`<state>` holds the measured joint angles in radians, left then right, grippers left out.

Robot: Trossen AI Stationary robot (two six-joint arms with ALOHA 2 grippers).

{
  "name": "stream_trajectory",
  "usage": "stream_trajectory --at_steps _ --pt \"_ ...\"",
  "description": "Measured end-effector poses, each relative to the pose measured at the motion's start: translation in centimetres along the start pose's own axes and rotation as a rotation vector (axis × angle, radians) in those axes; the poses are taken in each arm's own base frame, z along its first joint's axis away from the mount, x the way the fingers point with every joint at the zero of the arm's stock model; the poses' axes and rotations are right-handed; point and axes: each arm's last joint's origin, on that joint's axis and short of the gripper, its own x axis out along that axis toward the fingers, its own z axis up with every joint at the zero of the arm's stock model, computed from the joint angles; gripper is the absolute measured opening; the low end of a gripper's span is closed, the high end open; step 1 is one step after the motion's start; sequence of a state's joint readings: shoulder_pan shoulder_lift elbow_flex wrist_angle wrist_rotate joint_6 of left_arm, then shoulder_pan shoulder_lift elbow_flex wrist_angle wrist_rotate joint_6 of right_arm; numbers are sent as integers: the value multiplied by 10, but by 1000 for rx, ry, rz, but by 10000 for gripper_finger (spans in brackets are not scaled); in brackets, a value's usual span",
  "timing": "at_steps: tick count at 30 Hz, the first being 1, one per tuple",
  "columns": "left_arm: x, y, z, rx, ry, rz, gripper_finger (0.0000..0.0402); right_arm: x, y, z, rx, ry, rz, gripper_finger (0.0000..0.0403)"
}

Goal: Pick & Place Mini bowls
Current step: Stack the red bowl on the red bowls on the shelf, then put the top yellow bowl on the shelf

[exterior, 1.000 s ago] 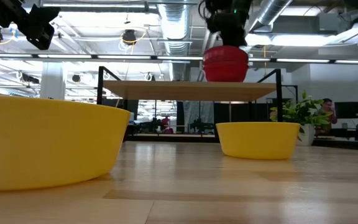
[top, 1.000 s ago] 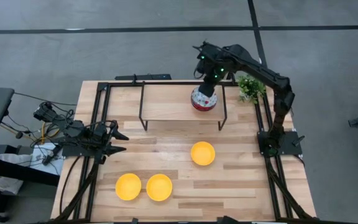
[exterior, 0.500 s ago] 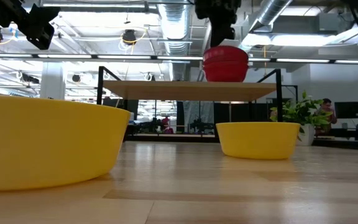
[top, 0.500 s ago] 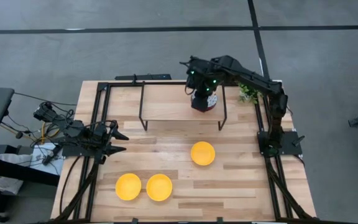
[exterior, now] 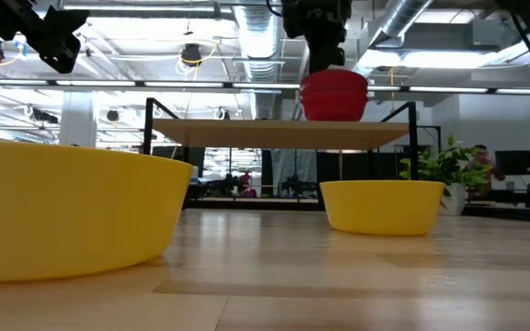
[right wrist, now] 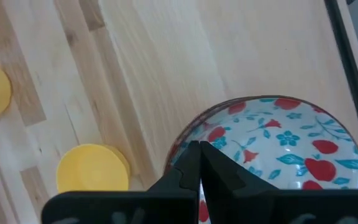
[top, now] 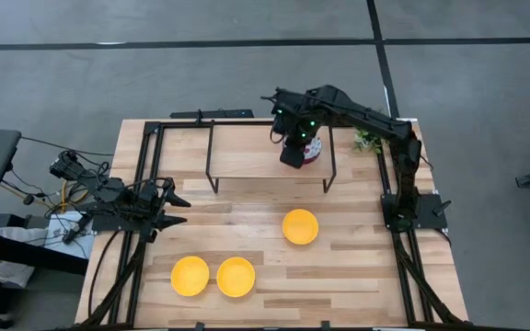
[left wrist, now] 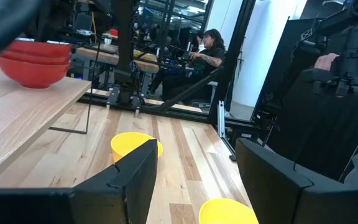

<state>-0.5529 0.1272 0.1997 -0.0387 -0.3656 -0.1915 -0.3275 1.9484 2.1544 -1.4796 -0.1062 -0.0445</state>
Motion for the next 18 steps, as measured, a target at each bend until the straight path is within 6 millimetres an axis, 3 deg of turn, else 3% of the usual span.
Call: stream_trajectory --at_steps 11,18 --pt "0 0 0 3 0 0 216 2 5 0 -11 8 3 0" --pt "0 0 0 3 0 0 216 -15 -2 -1 4 -21 -42 0"
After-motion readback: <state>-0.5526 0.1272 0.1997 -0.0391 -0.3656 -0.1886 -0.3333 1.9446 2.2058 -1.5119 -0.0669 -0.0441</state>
